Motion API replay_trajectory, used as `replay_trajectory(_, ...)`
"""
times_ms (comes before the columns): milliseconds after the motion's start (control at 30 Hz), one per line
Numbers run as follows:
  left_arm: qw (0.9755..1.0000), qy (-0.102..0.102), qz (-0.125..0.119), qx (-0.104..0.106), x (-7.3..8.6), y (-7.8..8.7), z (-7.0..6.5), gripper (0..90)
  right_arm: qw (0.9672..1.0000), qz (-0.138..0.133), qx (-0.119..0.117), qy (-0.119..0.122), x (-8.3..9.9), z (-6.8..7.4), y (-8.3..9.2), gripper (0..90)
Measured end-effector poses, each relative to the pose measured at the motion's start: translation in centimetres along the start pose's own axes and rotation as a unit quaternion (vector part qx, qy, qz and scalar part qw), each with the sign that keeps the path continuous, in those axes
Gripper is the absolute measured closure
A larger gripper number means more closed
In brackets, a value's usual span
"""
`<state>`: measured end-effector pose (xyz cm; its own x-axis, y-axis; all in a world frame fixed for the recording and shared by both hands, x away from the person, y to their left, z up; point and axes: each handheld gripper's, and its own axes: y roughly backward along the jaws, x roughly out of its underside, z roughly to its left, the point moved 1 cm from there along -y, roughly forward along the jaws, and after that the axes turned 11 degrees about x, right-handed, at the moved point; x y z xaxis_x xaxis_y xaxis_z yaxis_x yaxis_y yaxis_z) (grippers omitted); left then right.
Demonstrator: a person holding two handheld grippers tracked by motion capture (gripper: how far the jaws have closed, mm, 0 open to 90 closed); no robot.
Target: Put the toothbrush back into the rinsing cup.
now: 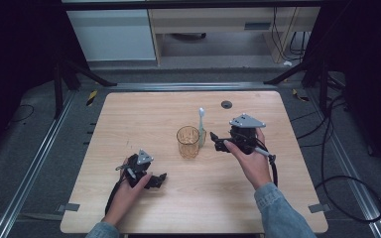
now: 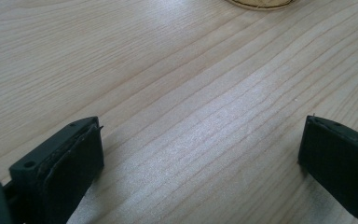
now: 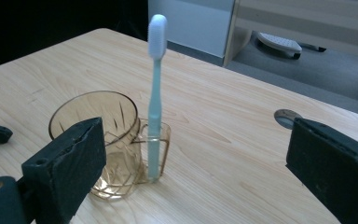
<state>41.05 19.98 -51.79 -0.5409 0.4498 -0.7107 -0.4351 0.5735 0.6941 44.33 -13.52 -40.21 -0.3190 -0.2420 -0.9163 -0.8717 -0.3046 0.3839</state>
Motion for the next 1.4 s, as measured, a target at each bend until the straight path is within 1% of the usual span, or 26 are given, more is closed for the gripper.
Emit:
replay_trajectory(100,1.0,0.0,0.001,-0.001,0.0,0.0,0.0,0.0,1.0,0.004,0.002,0.001,0.0,-0.7,0.4,5.5)
replay_trajectory(233,1.0,0.0,0.001,-0.001,0.0,0.0,0.0,0.0,0.9998,0.009,0.014,0.007,0.1,-1.8,1.0,6.2)
replay_trajectory(333,1.0,0.0,0.001,-0.001,0.0,0.0,0.0,0.0,0.9996,0.016,0.021,0.007,0.3,-2.5,1.2,6.5)
replay_trajectory(533,1.0,0.0,0.001,-0.001,0.0,0.0,0.0,0.0,0.9989,0.031,0.034,0.013,0.9,-4.1,1.6,10.8)
replay_trajectory(833,1.0,0.001,0.001,-0.001,0.0,0.0,0.0,0.0,0.9978,0.052,0.038,0.02,1.9,-5.5,2.1,11.4)
replay_trajectory(1067,1.0,0.0,0.001,-0.001,0.0,0.0,0.0,0.0,0.9966,0.07,0.04,0.018,2.9,-6.4,2.2,13.9)
replay_trajectory(1167,1.0,0.001,0.001,-0.001,0.0,0.0,0.0,0.0,0.9961,0.079,0.04,0.009,3.5,-7.2,2.1,18.8)
replay_trajectory(1267,1.0,0.001,0.001,-0.001,0.0,0.0,0.0,0.0,0.9946,0.095,0.042,0.002,4.4,-8.0,1.8,21.8)
replay_trajectory(1400,1.0,0.001,0.001,-0.001,0.0,0.0,0.0,0.0,0.9929,0.11,0.045,-0.01,5.4,-9.0,1.3,22.5)
